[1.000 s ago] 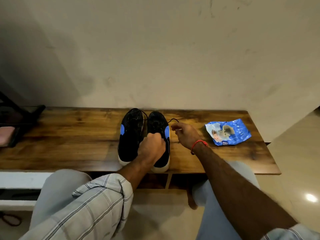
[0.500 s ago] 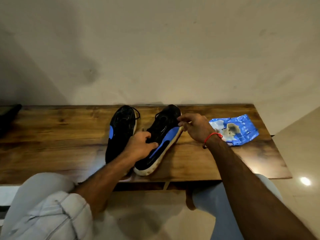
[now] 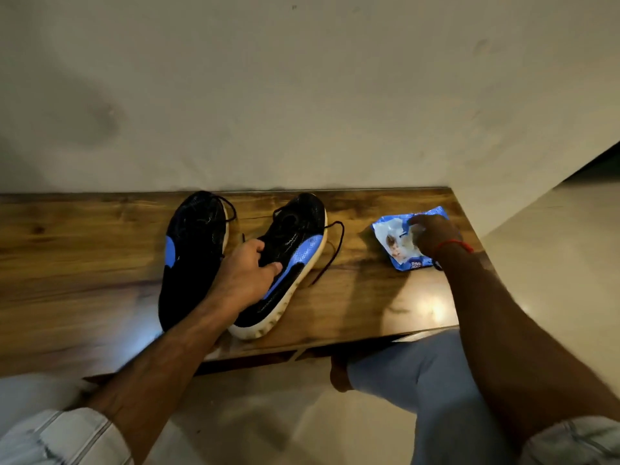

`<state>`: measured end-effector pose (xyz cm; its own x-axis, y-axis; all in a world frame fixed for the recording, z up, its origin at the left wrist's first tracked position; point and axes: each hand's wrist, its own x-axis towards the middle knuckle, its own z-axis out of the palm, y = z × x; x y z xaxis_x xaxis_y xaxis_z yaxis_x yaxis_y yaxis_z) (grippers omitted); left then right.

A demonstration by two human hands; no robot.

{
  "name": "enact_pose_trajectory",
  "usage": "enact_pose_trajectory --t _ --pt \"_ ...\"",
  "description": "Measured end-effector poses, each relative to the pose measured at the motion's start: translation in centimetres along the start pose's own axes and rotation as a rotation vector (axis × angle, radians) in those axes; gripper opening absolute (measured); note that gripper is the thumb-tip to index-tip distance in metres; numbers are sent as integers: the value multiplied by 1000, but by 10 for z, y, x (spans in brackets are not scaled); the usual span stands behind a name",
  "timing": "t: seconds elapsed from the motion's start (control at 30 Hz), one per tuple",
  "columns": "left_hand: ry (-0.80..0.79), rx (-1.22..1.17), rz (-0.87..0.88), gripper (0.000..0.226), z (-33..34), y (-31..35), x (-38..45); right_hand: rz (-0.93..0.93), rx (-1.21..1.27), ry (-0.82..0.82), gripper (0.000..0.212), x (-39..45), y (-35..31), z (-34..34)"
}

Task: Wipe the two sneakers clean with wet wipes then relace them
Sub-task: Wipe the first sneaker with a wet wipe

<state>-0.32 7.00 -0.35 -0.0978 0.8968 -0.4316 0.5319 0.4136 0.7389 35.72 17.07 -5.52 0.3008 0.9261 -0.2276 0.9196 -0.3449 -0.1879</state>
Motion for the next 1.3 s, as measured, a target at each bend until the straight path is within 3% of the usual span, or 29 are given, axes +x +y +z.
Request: enact_pose_trajectory --t 0.1,0.2,0.5,0.63,0.83,1.0,1.07,1.2,1.3 --pt "-10 -30 -29 57 -3 -4 7 2 -104 -50 25 -1 -5 4" --pt "-20 -52 -33 55 -3 -4 10 7 -17 46 18 -3 -11 2" --pt "-51 -112 -60 61 -2 -3 9 74 295 -43 6 -18 5 -29" --pt "-48 -137 -52 57 -1 1 7 37 612 -76 8 -24 2 -31" --pt "-53 -164 -59 48 -5 1 4 45 1278 -84 20 -27 -11 -46" --pt "-77 -247 -98 22 -13 4 -1 -178 1192 -296 23 -41 -42 -51" --pt "-106 -321 -114 21 -16 5 -2 -206 1139 -269 19 -52 -58 -56" --pt "-200 -570 -133 17 -23 8 -5 -147 1269 -209 8 -81 -94 -68" --pt "-223 -703 -131 28 -25 10 -6 -169 1433 -253 10 -103 -118 -71"
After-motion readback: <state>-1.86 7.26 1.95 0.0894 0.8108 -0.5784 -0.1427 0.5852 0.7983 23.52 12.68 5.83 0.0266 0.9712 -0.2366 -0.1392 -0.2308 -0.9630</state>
